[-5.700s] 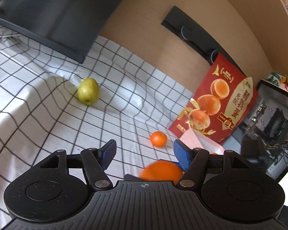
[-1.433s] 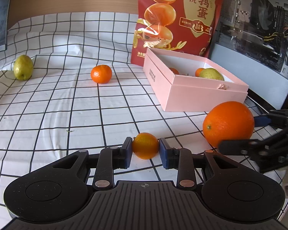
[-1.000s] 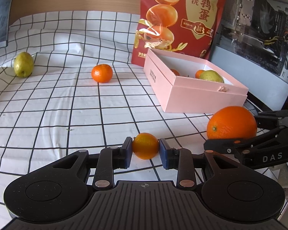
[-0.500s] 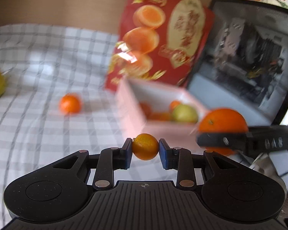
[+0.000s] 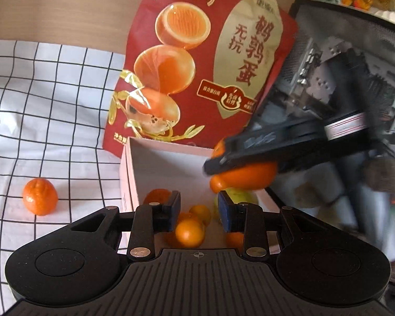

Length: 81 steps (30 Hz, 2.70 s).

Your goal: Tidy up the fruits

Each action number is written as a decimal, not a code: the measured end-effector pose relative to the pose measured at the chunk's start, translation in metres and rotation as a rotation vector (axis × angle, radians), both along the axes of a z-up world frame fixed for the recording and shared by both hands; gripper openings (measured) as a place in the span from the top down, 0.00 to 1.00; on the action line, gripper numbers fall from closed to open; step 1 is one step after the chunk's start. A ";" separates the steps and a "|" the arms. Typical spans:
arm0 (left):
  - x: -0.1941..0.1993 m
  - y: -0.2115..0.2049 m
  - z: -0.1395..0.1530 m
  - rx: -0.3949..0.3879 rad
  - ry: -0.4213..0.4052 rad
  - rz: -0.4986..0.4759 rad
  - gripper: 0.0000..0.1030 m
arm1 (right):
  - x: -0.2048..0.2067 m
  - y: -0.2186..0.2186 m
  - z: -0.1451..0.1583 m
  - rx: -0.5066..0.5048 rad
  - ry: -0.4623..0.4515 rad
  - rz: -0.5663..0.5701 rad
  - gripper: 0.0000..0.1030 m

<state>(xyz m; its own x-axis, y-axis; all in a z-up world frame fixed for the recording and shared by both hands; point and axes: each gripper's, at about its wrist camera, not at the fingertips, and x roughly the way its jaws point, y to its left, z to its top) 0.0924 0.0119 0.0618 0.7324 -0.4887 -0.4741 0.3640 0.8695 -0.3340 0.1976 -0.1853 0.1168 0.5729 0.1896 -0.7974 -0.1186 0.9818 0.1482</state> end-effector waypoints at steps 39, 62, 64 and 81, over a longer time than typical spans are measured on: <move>0.072 0.258 -0.022 0.214 0.020 0.768 0.48 | -0.068 0.155 0.009 -0.086 -0.249 0.330 0.17; 0.075 0.276 -0.052 0.081 0.048 0.692 0.37 | 0.001 0.218 -0.059 -0.054 -0.013 0.275 0.58; 0.070 0.277 -0.050 0.080 0.055 0.672 0.37 | -0.008 0.219 -0.058 -0.070 -0.030 0.296 0.58; -0.059 0.199 -0.031 0.083 -0.074 0.248 0.37 | -0.179 0.108 -0.032 0.024 -0.143 0.505 0.58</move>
<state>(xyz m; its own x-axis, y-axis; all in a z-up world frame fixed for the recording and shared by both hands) 0.0330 0.2113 0.0313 0.8588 -0.2520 -0.4461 0.1574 0.9584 -0.2383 0.0185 -0.0775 0.0850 0.5087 0.4876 -0.7096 -0.5967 0.7938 0.1177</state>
